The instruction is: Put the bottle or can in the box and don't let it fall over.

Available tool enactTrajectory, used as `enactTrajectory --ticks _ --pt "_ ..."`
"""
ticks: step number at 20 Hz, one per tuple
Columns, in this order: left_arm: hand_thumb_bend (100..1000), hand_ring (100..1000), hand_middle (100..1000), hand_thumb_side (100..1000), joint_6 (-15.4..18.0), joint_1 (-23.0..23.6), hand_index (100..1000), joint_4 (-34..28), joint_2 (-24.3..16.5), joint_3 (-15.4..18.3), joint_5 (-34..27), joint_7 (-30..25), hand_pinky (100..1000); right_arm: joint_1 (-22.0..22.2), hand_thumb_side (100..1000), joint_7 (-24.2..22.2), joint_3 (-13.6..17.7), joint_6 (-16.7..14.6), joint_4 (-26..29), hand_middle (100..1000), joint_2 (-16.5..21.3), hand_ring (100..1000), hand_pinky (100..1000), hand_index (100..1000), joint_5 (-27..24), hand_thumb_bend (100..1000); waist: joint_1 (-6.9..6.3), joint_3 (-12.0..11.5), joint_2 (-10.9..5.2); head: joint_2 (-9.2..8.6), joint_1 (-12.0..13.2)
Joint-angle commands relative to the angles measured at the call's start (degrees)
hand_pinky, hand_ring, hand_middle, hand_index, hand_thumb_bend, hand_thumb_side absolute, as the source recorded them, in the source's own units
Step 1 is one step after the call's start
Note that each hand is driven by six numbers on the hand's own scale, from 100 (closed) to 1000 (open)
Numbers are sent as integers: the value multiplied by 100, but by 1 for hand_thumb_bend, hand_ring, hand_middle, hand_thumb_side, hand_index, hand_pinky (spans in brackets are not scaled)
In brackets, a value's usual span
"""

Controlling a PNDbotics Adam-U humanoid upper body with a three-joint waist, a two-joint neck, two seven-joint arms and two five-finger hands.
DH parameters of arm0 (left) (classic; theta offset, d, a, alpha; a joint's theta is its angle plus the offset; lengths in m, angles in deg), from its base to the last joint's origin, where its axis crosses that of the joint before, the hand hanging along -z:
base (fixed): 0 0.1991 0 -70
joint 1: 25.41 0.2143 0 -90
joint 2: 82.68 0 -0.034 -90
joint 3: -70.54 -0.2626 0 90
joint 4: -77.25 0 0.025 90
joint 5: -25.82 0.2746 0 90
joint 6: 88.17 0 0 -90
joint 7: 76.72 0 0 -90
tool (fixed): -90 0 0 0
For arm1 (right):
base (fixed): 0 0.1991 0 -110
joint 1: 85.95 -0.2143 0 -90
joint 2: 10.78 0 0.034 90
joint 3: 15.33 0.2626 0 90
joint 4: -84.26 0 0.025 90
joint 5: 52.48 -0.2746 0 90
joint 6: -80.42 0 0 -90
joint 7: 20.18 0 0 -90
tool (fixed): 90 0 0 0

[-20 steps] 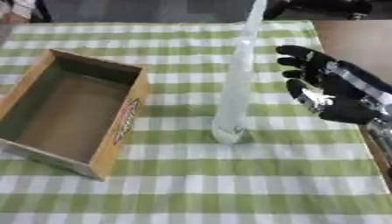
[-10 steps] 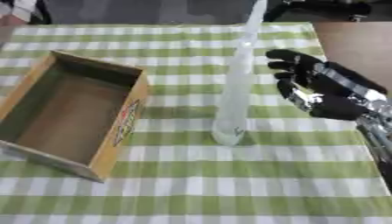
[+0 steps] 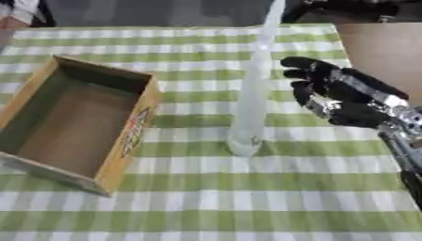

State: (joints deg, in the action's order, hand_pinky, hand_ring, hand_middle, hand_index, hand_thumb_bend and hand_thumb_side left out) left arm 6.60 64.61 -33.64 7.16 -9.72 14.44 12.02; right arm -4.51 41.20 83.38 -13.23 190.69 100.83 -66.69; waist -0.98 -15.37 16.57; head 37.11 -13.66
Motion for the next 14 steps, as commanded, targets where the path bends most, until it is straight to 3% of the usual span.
enactTrajectory --ticks 1,14 --pt "100 789 963 853 13 -21 848 -99 -164 29 -21 -18 1000 -94 530 -103 -7 12 36 1000 139 1000 965 1000 -78 100 -5 -11 -63 -86 -10" --pt "100 788 964 854 8 -19 848 -96 -148 27 -19 -21 1000 -333 531 -253 -95 61 -17 1000 69 1000 976 1000 -100 100 3 -41 -54 -108 -22"
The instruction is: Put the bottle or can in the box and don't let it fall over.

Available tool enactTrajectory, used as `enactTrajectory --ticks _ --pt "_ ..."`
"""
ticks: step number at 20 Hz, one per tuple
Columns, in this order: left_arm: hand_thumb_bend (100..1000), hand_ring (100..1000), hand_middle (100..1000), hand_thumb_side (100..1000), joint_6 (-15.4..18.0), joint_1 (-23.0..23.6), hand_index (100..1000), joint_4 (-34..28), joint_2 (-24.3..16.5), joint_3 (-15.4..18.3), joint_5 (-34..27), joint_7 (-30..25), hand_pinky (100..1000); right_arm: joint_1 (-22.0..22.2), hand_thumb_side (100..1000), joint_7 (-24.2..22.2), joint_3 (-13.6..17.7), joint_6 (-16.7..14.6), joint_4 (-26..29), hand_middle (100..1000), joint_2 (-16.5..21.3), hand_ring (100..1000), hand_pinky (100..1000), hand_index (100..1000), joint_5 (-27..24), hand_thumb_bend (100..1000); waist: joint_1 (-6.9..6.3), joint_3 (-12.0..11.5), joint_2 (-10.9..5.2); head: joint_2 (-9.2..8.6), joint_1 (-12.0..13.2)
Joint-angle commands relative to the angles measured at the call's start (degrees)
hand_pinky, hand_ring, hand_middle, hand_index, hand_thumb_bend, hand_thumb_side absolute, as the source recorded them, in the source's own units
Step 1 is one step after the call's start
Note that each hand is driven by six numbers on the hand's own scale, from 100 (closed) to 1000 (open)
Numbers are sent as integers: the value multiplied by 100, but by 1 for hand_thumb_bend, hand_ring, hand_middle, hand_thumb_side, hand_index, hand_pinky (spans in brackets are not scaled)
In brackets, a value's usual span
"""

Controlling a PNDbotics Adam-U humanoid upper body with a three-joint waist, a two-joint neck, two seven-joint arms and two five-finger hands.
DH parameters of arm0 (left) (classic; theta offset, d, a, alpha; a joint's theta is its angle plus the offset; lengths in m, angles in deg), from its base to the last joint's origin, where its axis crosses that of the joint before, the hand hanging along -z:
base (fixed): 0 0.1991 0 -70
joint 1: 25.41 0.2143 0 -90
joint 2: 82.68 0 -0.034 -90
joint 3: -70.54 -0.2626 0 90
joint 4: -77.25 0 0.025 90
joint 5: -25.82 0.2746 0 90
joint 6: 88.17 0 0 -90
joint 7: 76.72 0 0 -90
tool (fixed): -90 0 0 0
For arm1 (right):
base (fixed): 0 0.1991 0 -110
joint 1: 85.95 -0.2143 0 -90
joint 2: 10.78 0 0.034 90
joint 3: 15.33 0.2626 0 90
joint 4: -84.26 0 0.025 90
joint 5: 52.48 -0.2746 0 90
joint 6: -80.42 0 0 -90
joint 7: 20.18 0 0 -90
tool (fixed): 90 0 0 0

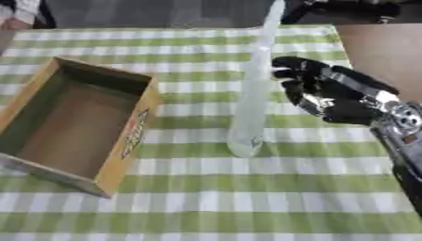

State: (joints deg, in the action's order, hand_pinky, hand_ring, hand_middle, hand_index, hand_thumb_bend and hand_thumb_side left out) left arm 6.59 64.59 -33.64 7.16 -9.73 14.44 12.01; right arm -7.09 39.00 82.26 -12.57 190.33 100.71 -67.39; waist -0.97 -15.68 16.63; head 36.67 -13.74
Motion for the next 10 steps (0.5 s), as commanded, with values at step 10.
enactTrajectory --ticks 10 --pt "100 787 964 857 0 -16 848 -93 -130 21 -14 -36 1000 -244 535 -144 -70 24 -29 1000 21 1000 979 1000 -20 100 12 -36 -39 -82 -21"
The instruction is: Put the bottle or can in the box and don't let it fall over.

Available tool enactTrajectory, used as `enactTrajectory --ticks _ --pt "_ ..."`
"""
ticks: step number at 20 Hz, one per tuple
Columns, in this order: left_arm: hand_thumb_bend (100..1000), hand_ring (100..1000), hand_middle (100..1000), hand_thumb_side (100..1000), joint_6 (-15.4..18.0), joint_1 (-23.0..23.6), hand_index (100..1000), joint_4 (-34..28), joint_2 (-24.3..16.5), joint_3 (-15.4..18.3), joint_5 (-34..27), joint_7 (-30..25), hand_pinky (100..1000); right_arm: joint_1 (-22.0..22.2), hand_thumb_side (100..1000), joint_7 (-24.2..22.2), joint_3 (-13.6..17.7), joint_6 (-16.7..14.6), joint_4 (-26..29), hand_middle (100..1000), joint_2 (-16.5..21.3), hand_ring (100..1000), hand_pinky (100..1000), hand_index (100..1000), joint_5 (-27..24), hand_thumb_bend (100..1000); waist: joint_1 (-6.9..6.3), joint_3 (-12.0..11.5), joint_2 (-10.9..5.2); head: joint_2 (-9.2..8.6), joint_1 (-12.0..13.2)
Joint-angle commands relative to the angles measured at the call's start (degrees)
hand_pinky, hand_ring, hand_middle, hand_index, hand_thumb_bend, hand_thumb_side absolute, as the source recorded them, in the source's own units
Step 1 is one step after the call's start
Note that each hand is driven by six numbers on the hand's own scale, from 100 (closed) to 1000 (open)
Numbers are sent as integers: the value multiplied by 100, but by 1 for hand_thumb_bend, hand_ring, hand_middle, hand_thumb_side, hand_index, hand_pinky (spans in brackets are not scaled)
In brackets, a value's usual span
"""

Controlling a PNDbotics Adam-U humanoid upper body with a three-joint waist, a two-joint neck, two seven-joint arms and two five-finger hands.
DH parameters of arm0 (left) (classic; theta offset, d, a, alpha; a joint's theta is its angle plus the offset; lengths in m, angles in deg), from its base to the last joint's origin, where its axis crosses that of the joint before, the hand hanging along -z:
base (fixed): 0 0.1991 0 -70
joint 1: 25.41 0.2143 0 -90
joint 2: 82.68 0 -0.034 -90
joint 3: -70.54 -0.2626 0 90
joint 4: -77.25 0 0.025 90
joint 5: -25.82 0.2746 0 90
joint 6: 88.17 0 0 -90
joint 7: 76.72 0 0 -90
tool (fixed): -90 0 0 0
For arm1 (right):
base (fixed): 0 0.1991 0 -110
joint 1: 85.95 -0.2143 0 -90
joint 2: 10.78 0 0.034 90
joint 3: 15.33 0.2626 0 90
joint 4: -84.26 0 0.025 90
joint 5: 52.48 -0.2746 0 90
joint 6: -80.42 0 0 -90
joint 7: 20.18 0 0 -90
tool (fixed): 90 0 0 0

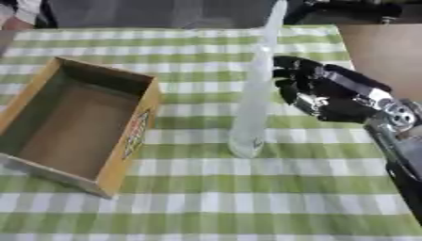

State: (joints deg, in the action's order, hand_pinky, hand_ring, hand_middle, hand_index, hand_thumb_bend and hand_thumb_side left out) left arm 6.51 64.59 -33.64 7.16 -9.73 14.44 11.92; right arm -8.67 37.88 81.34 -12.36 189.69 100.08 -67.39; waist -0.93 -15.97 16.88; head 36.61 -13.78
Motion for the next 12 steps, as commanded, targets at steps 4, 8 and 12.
enactTrajectory --ticks 4,8,12 --pt "100 787 965 858 8 -14 848 -92 -126 20 -12 -33 1000 -154 536 -80 -17 22 18 1000 65 1000 980 1000 -22 100 10 -21 -59 -88 -22" --pt "100 787 965 859 4 -14 849 -89 -121 16 -13 -40 1000 -223 536 -124 -63 40 8 1000 44 1000 980 1000 -20 100 17 -32 -54 -97 -29" --pt "100 786 965 859 1 -15 848 -87 -117 14 -14 -45 1000 -296 536 -152 -98 57 7 1000 24 1000 980 1000 -23 100 25 -42 -50 -105 -32"
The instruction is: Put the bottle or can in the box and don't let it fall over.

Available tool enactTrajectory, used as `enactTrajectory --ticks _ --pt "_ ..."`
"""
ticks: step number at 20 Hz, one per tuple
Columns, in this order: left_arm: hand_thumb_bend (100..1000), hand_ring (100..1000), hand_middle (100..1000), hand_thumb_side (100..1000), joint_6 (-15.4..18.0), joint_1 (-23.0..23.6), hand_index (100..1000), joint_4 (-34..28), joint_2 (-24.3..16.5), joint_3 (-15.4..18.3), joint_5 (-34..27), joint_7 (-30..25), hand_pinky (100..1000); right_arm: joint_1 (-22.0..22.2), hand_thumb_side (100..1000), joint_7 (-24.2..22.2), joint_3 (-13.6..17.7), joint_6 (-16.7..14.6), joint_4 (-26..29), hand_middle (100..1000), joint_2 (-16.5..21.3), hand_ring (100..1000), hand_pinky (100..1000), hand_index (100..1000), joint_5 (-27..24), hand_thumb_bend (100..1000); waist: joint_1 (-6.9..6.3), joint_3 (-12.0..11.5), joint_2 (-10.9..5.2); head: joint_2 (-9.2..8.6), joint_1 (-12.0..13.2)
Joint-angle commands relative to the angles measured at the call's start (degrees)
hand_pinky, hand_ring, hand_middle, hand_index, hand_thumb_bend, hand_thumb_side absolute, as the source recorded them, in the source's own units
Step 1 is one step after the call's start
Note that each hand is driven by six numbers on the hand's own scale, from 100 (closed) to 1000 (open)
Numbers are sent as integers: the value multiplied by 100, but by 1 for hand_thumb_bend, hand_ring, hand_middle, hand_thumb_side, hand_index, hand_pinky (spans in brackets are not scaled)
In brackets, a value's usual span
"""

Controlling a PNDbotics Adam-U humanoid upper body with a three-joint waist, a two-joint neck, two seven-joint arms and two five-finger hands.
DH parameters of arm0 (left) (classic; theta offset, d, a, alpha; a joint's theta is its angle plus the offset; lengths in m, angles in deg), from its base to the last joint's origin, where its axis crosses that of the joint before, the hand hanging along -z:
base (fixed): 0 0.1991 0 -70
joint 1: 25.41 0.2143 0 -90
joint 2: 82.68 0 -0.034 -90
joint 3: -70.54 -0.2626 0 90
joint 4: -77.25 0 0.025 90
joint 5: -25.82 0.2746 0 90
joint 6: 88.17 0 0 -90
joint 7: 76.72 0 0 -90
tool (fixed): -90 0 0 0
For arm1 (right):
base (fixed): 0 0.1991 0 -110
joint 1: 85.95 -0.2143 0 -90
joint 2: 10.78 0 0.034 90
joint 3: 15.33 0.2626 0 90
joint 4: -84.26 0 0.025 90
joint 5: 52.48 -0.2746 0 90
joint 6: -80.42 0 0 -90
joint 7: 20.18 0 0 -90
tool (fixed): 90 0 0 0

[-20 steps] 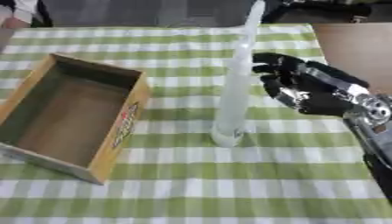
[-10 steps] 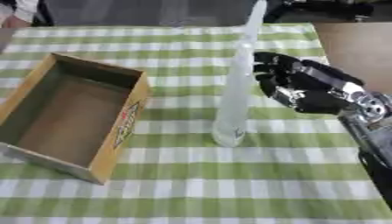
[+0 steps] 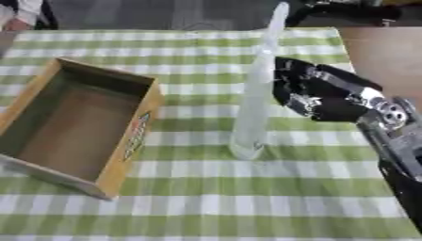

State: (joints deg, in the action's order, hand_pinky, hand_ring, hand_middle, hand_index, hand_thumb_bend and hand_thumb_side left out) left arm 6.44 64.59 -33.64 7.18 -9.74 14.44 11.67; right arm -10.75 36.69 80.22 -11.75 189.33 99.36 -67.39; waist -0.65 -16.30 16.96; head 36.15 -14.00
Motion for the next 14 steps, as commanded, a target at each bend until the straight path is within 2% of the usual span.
enactTrajectory --ticks 1,14 --pt "100 786 965 859 7 -16 848 -87 -118 15 -14 -21 1000 -106 536 -36 5 4 38 1000 91 1000 979 1000 -20 100 -2 -12 -56 -64 -12" --pt "101 786 966 861 1 -17 848 -84 -106 6 -11 -37 1000 -299 533 11 -73 84 -62 1000 28 1000 975 1000 89 100 4 -34 -40 -95 -30"
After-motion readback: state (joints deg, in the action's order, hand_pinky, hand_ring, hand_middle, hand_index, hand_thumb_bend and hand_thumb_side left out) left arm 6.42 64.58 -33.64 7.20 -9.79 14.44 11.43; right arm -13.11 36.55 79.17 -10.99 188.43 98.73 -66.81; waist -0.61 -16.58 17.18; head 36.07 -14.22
